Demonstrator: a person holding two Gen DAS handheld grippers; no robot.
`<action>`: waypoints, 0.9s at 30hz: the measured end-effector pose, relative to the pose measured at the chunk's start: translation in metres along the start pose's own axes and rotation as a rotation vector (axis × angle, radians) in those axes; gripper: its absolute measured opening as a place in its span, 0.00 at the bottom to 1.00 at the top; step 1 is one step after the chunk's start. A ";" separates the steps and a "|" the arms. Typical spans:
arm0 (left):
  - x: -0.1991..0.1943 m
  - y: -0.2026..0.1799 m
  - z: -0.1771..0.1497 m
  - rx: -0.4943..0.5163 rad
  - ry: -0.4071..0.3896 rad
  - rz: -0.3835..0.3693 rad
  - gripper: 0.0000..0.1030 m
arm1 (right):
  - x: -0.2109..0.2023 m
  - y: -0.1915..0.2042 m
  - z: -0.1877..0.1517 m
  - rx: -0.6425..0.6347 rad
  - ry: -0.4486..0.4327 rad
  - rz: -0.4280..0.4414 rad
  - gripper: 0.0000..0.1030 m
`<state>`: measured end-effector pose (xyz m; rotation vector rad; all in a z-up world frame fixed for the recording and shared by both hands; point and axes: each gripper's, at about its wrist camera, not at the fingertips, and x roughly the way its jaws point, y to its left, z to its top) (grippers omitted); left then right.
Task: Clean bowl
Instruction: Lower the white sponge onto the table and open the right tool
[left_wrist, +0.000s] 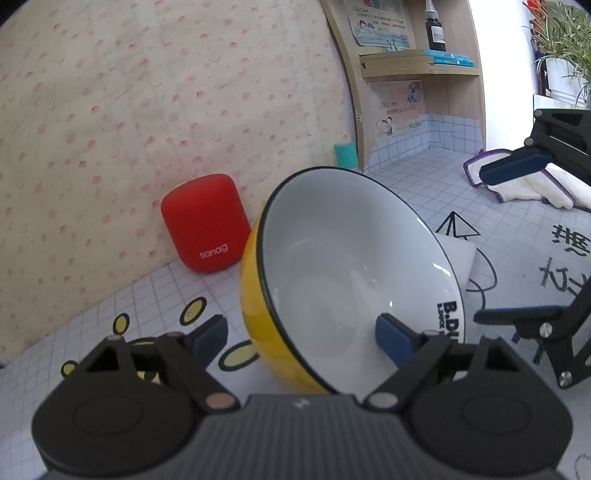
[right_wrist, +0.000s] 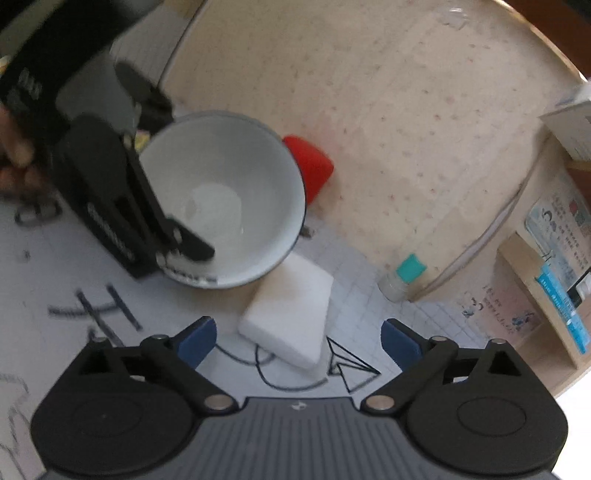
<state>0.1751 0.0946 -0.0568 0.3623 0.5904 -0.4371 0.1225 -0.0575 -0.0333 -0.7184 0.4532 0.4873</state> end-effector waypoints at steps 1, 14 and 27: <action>0.000 0.000 0.000 -0.001 0.000 -0.001 0.85 | 0.003 -0.001 0.001 0.001 0.006 0.007 0.92; 0.001 0.003 0.000 -0.008 0.006 0.001 0.88 | 0.039 -0.035 -0.001 0.201 0.023 0.238 0.86; 0.001 0.004 -0.001 -0.009 0.003 0.005 0.92 | 0.050 -0.057 -0.010 0.362 0.040 0.349 0.52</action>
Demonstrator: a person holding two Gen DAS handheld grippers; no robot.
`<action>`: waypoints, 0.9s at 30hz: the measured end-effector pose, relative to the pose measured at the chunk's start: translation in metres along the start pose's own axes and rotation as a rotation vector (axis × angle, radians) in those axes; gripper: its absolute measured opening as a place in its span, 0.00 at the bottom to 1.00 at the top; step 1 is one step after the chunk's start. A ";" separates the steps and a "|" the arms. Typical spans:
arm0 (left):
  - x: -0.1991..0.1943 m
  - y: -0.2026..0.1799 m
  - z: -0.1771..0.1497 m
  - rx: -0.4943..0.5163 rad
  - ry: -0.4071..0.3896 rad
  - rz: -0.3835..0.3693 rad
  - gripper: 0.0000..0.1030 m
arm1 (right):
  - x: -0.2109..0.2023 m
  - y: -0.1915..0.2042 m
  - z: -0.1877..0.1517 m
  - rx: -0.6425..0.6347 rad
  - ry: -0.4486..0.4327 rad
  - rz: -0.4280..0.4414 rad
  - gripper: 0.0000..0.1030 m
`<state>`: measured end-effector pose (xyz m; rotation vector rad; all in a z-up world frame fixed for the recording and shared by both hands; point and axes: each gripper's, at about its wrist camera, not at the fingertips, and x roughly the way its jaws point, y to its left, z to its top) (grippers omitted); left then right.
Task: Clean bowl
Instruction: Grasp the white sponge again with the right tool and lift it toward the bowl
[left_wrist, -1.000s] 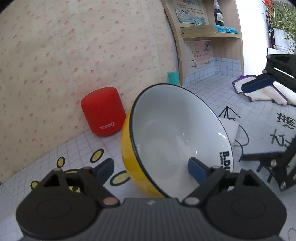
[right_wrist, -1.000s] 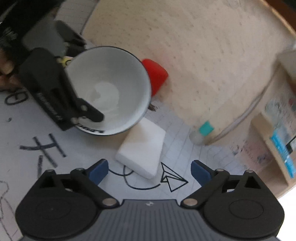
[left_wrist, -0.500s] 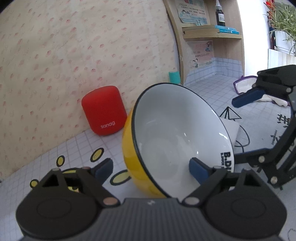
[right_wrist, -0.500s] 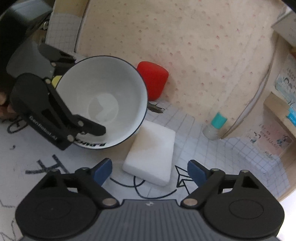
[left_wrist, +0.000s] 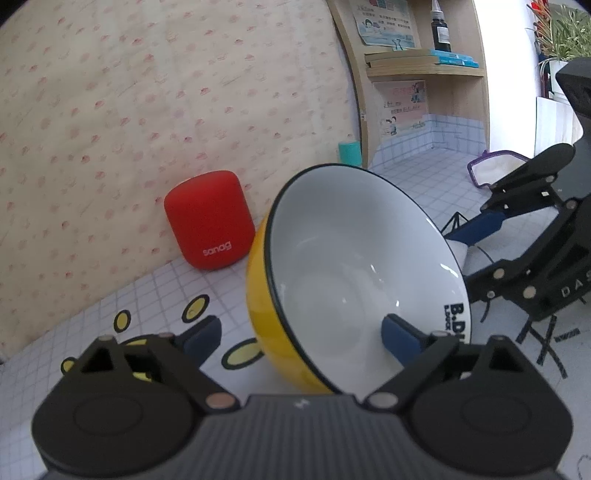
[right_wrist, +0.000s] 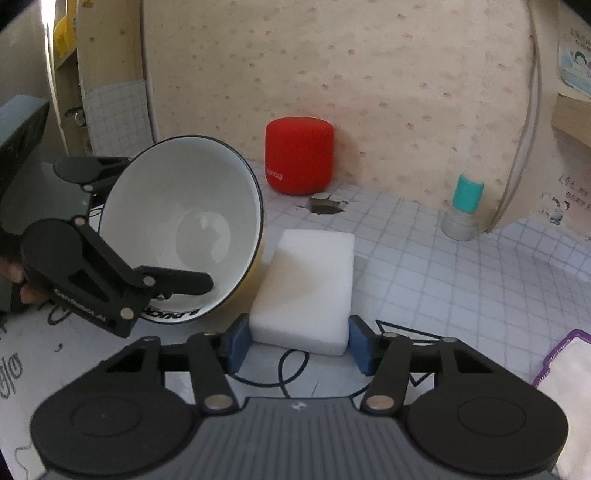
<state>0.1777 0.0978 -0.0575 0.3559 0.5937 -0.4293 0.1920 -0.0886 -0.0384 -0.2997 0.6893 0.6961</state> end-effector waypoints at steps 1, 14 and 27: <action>0.000 0.000 0.000 0.000 0.000 0.000 0.92 | -0.003 0.001 -0.001 0.001 -0.005 -0.017 0.52; 0.000 -0.002 0.000 0.001 -0.002 0.003 0.92 | -0.013 0.084 -0.017 -0.800 0.181 -0.525 0.52; -0.001 -0.003 0.002 0.006 -0.004 0.005 0.92 | -0.001 0.136 -0.042 -1.182 0.256 -0.524 0.54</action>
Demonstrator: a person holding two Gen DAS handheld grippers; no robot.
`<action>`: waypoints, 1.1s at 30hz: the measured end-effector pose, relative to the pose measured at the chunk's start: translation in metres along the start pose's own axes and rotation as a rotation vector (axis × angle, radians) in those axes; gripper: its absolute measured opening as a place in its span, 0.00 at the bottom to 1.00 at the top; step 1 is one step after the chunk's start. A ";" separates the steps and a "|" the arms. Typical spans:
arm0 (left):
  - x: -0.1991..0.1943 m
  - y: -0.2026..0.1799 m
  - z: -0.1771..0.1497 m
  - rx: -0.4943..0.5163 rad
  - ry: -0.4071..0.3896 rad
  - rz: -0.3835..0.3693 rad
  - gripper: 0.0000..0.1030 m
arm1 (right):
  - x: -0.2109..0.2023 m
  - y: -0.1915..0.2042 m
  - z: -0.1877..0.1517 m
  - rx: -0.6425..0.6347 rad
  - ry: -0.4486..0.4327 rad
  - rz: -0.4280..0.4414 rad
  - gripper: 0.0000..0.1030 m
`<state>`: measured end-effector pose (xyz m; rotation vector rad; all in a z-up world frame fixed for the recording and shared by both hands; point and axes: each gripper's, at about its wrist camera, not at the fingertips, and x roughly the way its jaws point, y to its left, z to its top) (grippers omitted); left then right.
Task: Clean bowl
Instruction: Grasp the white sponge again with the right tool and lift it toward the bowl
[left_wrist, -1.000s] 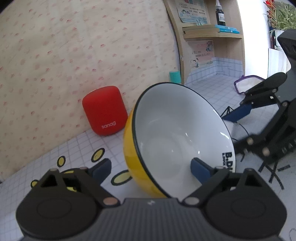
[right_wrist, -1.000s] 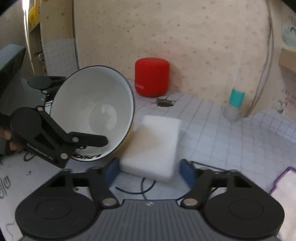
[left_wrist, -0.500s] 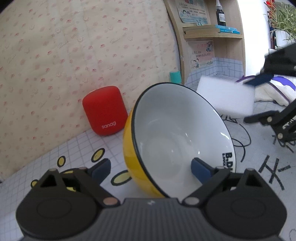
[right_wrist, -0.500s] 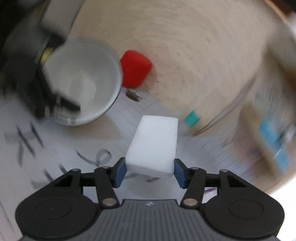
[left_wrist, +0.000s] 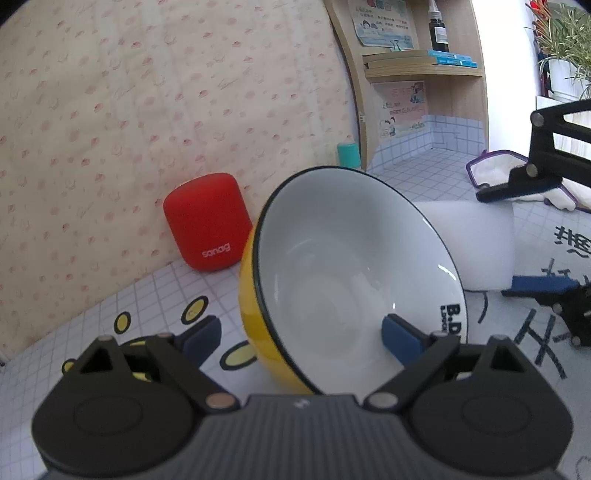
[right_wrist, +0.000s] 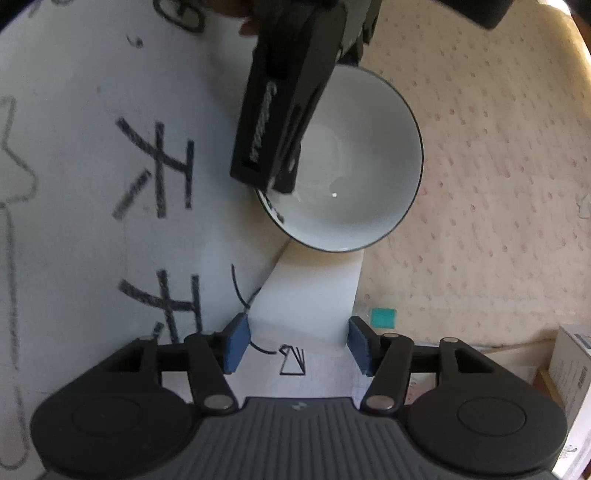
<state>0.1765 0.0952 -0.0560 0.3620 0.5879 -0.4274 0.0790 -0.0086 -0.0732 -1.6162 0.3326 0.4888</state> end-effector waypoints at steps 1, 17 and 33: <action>0.000 0.000 0.000 0.001 0.000 0.000 0.92 | -0.001 0.001 0.000 -0.002 -0.005 -0.001 0.54; 0.000 -0.002 0.002 -0.006 0.000 -0.001 0.92 | -0.028 -0.003 -0.002 0.139 -0.135 0.077 0.73; -0.001 -0.001 0.003 -0.019 0.003 0.001 0.93 | -0.028 -0.042 -0.086 1.252 -0.221 0.174 0.73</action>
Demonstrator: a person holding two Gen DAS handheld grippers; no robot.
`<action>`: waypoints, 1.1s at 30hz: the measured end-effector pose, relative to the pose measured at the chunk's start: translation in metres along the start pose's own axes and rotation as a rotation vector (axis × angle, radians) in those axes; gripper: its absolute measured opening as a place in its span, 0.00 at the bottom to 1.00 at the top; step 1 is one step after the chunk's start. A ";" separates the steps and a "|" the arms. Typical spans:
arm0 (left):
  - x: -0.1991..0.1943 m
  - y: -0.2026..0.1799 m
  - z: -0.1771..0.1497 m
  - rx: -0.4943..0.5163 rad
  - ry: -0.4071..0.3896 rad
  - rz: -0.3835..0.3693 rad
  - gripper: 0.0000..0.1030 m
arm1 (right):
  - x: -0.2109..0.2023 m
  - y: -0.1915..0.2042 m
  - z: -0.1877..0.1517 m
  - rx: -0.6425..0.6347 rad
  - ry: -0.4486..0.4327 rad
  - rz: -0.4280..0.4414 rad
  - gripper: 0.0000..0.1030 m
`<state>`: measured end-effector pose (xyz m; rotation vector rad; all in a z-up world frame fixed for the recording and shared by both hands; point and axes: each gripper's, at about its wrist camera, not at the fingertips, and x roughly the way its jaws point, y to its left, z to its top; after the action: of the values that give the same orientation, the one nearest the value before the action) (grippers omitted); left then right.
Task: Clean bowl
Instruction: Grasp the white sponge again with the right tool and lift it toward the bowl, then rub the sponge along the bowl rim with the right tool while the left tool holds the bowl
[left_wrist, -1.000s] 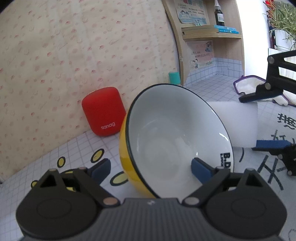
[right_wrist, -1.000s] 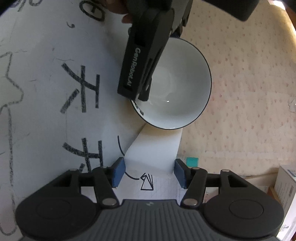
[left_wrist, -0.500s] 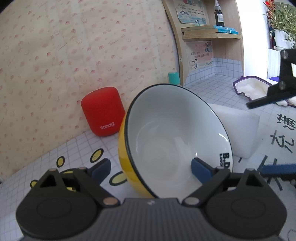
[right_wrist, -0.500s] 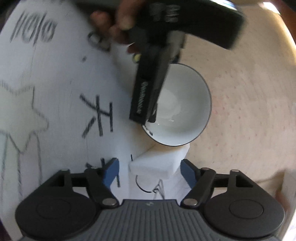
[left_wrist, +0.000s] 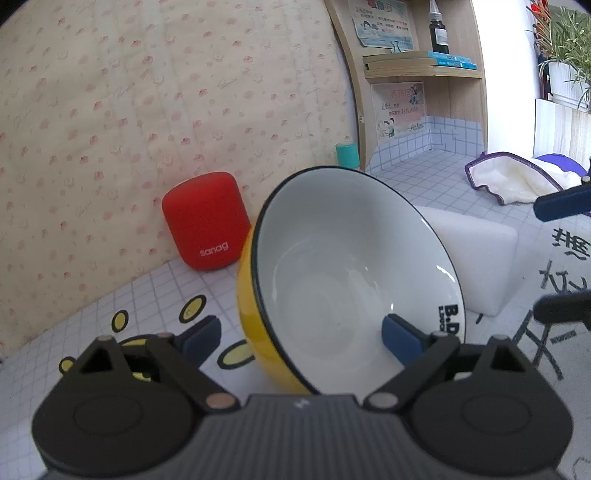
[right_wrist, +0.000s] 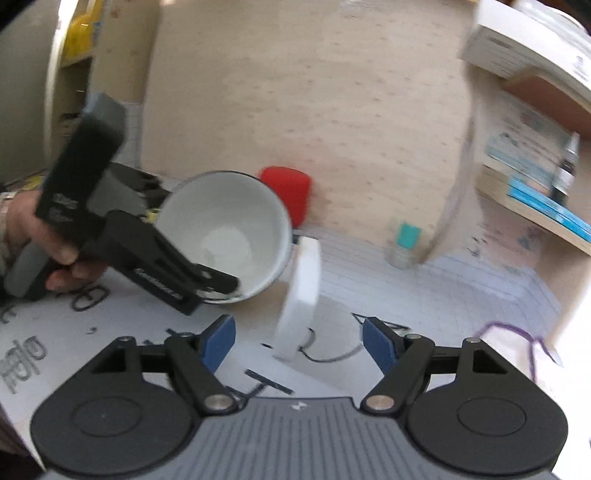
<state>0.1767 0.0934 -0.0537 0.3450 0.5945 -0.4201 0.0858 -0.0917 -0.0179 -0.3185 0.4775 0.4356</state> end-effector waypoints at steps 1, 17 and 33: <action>0.000 0.000 0.000 -0.001 0.001 0.000 0.93 | 0.001 -0.004 0.003 0.038 -0.002 -0.010 0.73; -0.002 0.001 -0.001 -0.021 0.010 -0.016 0.93 | 0.016 -0.018 0.007 0.180 -0.062 0.081 0.36; 0.003 0.009 0.002 -0.041 0.016 -0.025 0.93 | 0.048 -0.010 0.015 0.150 -0.024 0.099 0.20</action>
<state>0.1840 0.0991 -0.0529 0.3023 0.6229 -0.4284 0.1347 -0.0785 -0.0272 -0.1451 0.5010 0.4962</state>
